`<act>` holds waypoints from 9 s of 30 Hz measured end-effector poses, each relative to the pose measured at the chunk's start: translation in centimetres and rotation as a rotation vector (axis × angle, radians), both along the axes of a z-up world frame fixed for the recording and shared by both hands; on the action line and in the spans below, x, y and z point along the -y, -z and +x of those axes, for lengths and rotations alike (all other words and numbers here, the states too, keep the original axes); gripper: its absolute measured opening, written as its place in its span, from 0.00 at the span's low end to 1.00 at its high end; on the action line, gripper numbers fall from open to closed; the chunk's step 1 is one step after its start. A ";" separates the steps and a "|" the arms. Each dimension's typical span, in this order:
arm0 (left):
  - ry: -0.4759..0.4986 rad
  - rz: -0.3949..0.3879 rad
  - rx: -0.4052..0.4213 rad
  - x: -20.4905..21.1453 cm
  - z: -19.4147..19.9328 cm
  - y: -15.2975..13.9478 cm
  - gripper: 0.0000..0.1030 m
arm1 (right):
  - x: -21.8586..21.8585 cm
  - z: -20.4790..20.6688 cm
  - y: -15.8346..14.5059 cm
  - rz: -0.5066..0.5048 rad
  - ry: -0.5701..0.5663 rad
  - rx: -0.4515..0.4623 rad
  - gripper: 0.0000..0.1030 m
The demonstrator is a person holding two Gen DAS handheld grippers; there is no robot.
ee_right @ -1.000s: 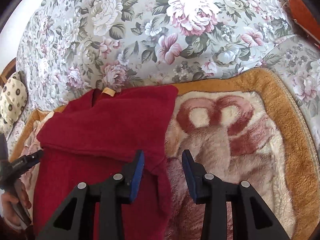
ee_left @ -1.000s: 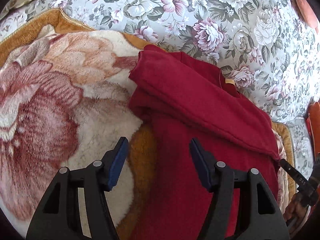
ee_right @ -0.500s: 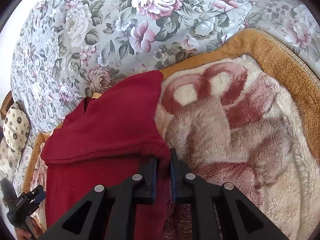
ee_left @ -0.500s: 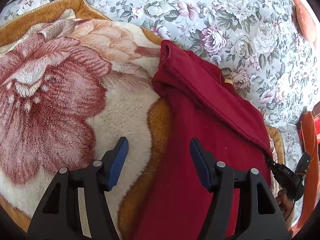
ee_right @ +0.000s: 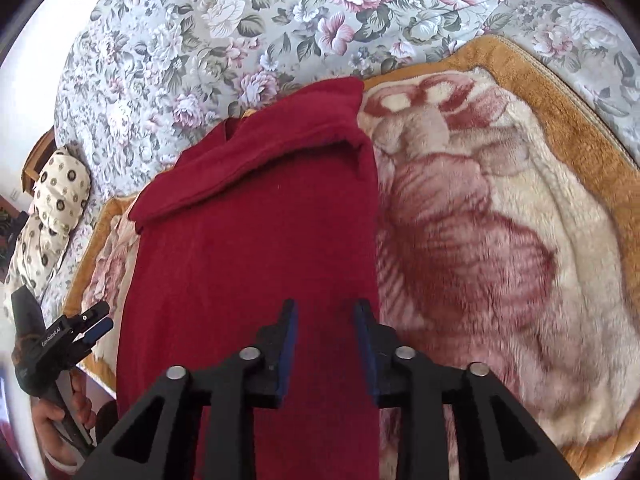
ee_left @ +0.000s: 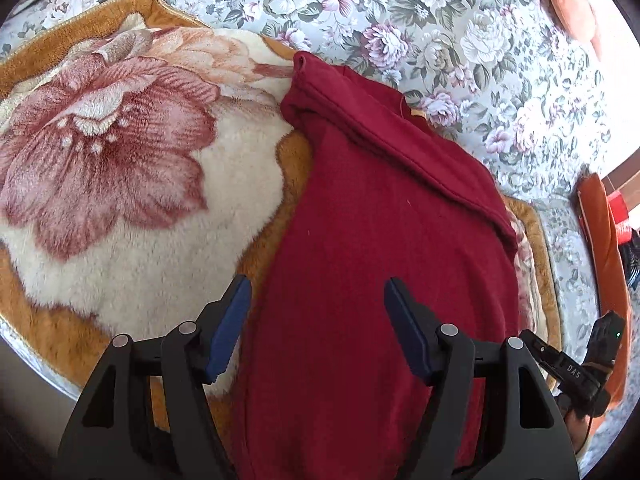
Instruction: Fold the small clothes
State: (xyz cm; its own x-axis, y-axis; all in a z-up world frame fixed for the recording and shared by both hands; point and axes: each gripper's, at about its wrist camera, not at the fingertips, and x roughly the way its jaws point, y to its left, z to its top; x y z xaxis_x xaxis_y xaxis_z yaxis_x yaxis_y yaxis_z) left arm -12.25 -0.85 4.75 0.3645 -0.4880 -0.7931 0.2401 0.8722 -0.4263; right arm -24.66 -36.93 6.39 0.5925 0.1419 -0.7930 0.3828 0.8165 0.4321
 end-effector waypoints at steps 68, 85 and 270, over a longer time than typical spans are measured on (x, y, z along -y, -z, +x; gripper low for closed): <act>0.209 -0.069 -0.023 -2.7 -6.9 0.1 0.07 | -4.0 -7.5 -0.9 0.376 -0.254 0.281 0.08; 0.106 -0.072 0.160 5.6 13.5 -8.3 0.07 | 7.8 11.5 -7.5 0.304 -0.064 0.442 0.08; 0.071 -0.158 0.063 3.7 13.3 2.0 0.90 | -16.2 43.9 0.3 -0.132 -0.466 -0.119 0.53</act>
State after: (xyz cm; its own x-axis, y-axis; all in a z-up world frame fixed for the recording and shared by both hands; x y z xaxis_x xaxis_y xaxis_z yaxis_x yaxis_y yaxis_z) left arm 1.05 -4.60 2.77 0.3712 -0.6307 -0.6815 0.3292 0.7757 -0.5385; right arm 19.26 -20.69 6.10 0.3946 0.2642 -0.8801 0.0047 0.9572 0.2894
